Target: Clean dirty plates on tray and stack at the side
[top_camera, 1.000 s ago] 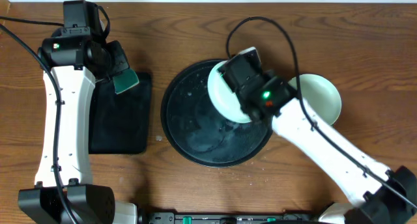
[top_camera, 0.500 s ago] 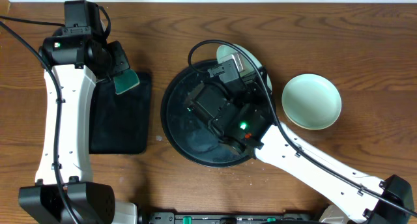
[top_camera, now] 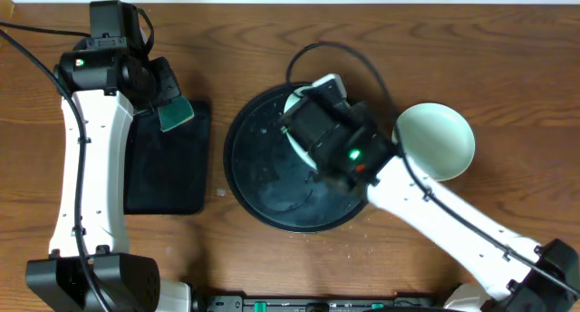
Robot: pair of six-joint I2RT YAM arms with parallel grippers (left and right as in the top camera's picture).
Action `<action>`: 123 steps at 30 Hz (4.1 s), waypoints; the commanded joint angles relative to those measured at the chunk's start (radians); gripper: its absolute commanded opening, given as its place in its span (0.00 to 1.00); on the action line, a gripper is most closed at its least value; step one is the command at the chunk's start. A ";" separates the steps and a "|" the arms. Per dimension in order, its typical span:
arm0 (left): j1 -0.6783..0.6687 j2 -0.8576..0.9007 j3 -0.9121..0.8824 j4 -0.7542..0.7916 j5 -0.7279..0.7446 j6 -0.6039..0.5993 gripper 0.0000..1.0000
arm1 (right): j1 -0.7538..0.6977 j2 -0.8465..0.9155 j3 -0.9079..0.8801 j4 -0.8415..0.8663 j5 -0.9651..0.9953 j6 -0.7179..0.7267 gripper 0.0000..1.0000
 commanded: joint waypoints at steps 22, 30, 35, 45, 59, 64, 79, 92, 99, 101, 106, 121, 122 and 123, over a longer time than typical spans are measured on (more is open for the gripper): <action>0.003 0.008 -0.002 -0.025 0.010 -0.009 0.07 | -0.942 -0.077 -0.050 -0.137 -0.794 -0.063 0.01; 0.003 0.008 -0.002 -0.025 0.010 -0.009 0.07 | -1.076 -0.077 -0.231 0.019 -0.706 -0.050 0.01; 0.003 0.008 -0.002 -0.025 0.010 -0.009 0.07 | -1.093 -0.076 -0.318 0.122 -0.706 -0.050 0.01; 0.003 0.008 -0.002 -0.025 0.010 -0.009 0.07 | -1.081 -0.075 -0.382 0.215 -0.759 -0.047 0.21; 0.018 0.017 -0.099 -0.055 -0.122 -0.005 0.08 | -0.907 -0.075 -0.122 0.087 -0.893 -0.063 0.54; 0.037 0.047 -0.267 0.069 -0.122 0.006 0.07 | -0.834 -0.075 -0.085 0.097 -0.893 -0.063 0.65; 0.060 0.182 -0.348 0.201 -0.094 0.006 0.47 | -0.813 -0.075 -0.085 0.010 -0.894 -0.079 0.75; 0.060 -0.167 -0.202 0.088 0.121 0.006 0.75 | -0.824 -0.113 0.313 -0.358 -0.923 -0.157 0.99; 0.060 -0.187 -0.202 0.088 0.121 0.006 0.76 | -0.824 -0.264 0.424 -0.431 -0.924 -0.155 0.99; 0.060 -0.187 -0.202 0.088 0.121 0.006 0.76 | -0.824 -0.325 0.424 -0.454 -0.924 -0.152 0.99; 0.060 -0.187 -0.202 0.088 0.121 0.006 0.76 | -0.824 -0.420 0.424 -0.488 -0.924 -0.152 0.99; 0.060 -0.187 -0.202 0.088 0.121 0.006 0.77 | -0.835 -0.705 -0.102 0.015 -0.842 -0.235 0.99; 0.060 -0.187 -0.202 0.088 0.121 0.006 0.77 | -0.836 -0.744 -0.177 0.075 -0.845 -0.235 0.99; 0.060 -0.187 -0.202 0.088 0.121 0.006 0.77 | -0.837 -0.788 -0.259 0.140 -0.849 -0.235 0.99</action>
